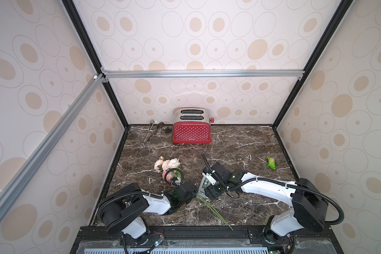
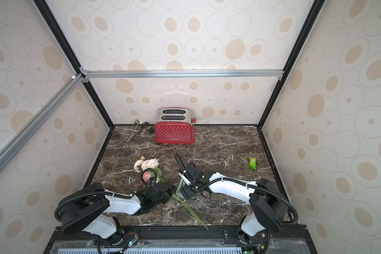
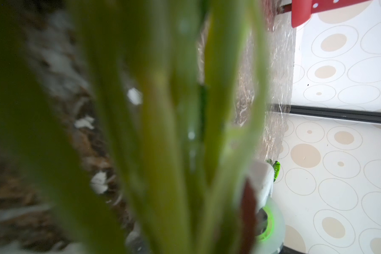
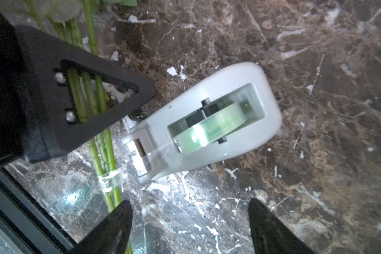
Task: Wrap bouquets with tape
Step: Tear off the tape using the Tape Cutter.
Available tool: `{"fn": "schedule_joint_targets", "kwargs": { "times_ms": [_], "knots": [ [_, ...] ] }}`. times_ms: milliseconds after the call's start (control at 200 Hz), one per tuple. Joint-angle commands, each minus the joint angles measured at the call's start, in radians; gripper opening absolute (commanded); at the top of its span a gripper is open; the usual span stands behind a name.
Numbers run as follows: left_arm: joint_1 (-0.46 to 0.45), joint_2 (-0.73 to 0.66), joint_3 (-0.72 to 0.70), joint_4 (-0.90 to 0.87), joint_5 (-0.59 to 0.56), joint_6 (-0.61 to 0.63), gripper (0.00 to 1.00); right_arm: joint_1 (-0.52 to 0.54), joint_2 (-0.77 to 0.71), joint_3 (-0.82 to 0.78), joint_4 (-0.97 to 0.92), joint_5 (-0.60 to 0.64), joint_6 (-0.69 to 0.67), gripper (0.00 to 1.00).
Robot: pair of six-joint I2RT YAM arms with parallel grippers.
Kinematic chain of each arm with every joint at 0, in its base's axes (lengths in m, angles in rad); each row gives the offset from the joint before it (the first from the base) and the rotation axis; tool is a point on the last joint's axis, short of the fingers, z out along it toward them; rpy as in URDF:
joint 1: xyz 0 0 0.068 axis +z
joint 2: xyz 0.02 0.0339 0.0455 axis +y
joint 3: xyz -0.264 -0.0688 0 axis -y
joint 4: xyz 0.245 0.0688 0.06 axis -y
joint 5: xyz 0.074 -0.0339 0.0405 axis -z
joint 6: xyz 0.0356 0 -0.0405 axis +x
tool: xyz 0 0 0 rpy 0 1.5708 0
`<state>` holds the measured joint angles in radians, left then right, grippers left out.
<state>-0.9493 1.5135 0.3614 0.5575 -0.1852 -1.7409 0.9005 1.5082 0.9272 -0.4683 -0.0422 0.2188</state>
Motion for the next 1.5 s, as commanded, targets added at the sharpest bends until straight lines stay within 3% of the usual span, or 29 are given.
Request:
{"fn": "schedule_joint_targets", "kwargs": {
  "times_ms": [0,815,1361,1491],
  "knots": [
    [-0.009,-0.03,-0.006,-0.023,-0.034,-0.016,0.0,0.01,0.014,0.008,0.02,-0.013,0.001,0.85],
    [-0.016,0.014,-0.001,0.001,0.007,-0.016,0.0,0.026,0.1,0.055,0.036,-0.024,0.016,0.84],
    [-0.016,-0.016,-0.009,-0.022,-0.003,-0.02,0.0,0.054,0.261,0.049,0.032,0.093,0.013,0.83],
    [-0.007,-0.058,-0.019,-0.051,-0.013,-0.012,0.0,0.052,0.207,0.033,0.052,0.097,0.027,0.83]
  ]
}}
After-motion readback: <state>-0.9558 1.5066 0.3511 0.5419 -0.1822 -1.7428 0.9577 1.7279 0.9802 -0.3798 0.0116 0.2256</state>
